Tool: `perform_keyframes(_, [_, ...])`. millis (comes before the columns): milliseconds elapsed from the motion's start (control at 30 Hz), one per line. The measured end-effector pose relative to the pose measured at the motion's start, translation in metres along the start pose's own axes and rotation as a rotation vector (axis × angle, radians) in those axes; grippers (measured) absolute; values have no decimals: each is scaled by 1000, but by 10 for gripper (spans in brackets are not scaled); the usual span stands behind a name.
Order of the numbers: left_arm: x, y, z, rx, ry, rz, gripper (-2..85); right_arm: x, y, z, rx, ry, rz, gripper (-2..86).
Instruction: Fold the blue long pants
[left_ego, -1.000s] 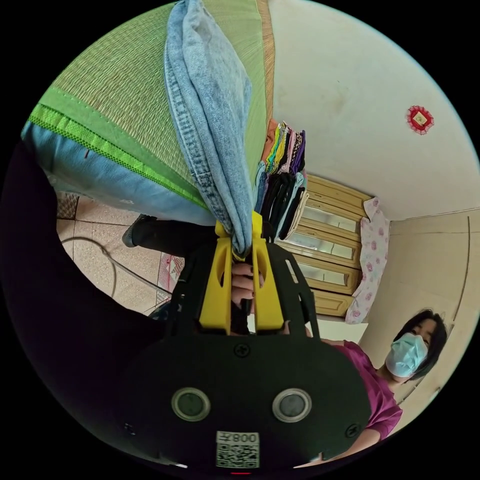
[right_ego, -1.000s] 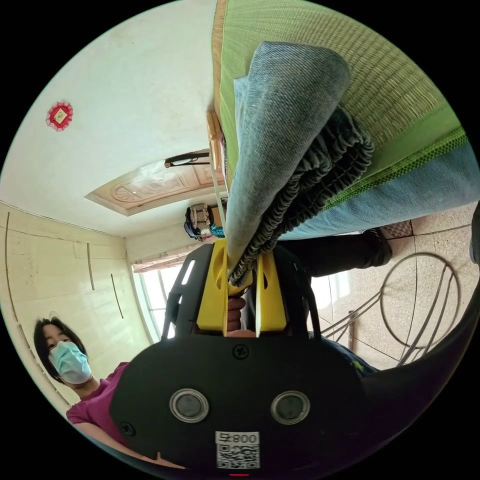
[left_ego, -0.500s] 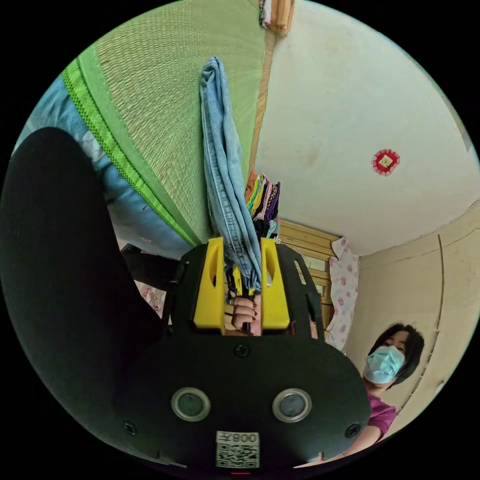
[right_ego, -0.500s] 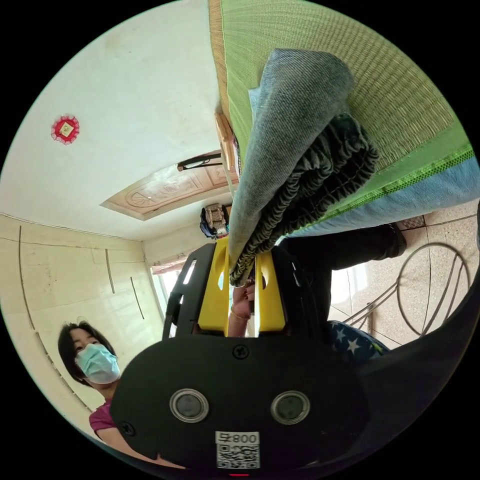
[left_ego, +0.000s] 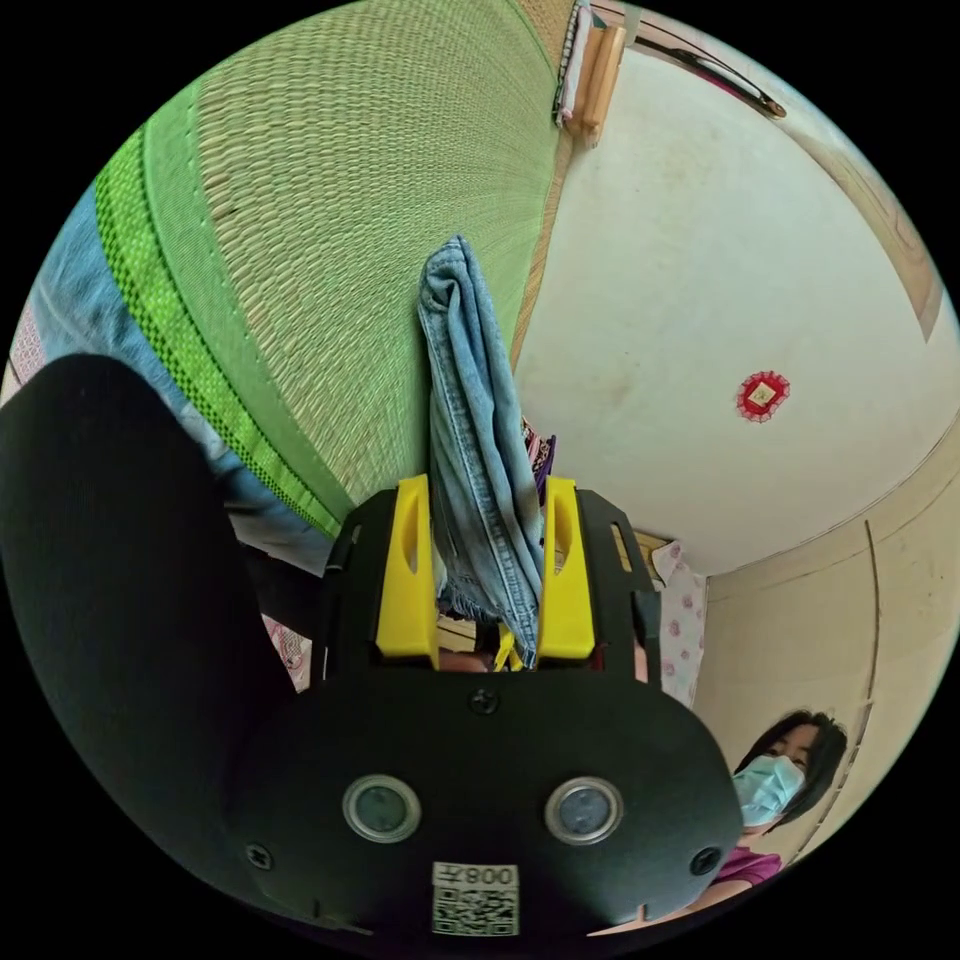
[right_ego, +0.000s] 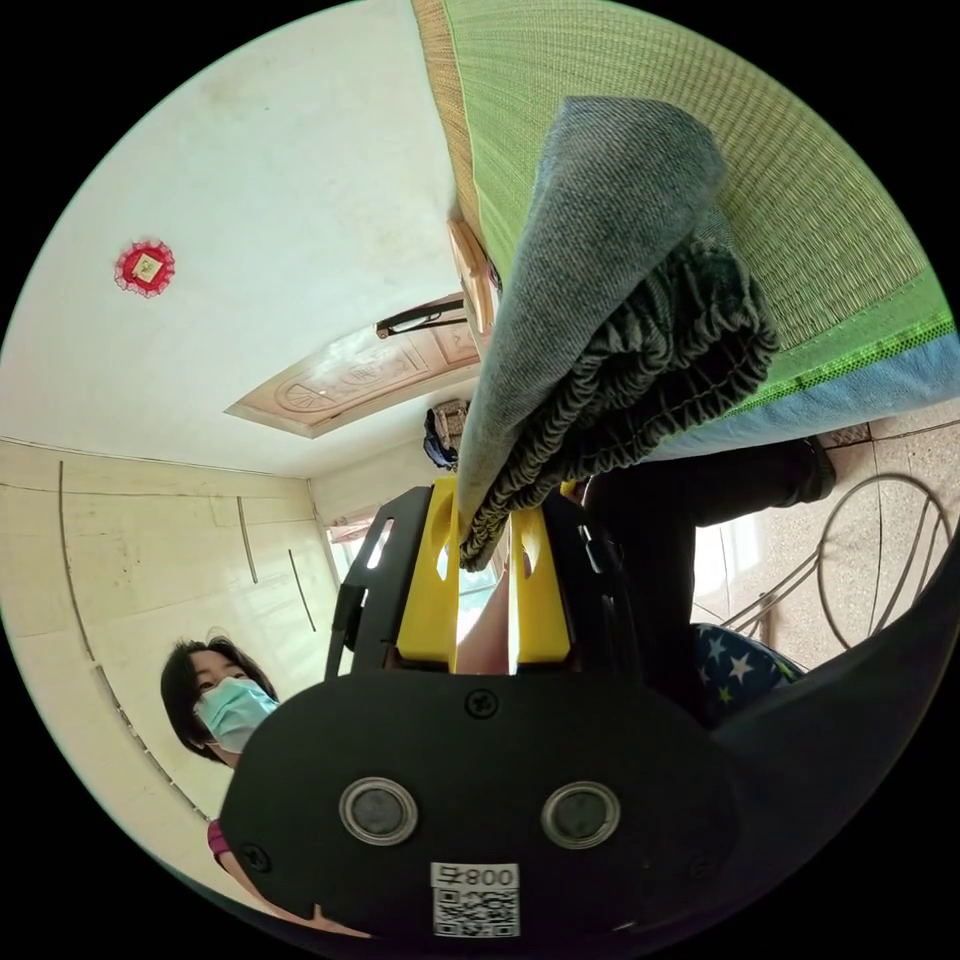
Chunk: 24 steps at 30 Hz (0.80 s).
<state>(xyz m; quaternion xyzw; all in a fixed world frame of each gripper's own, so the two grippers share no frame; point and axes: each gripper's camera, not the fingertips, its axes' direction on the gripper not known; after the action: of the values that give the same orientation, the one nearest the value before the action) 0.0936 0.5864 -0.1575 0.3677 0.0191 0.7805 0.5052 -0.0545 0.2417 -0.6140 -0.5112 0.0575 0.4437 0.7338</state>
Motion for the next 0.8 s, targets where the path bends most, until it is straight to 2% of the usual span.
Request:
perform_keyframes(233, [25,-31,53,3,-16,-5,109,8,1,-24,-30,30,-4,74])
perform_keyframes(300, [35,-40,76,-32,-59,-12,74,12,2,-33,-38,46,-6,74])
perform_keyframes(533, [78,-47,142,-72,-132,23,49,24,11,-77,-52,113,-26,72])
perform_keyframes(800, [180,-76,269,-94,-109,98,37,19,10,-139,-21,69,-86,70])
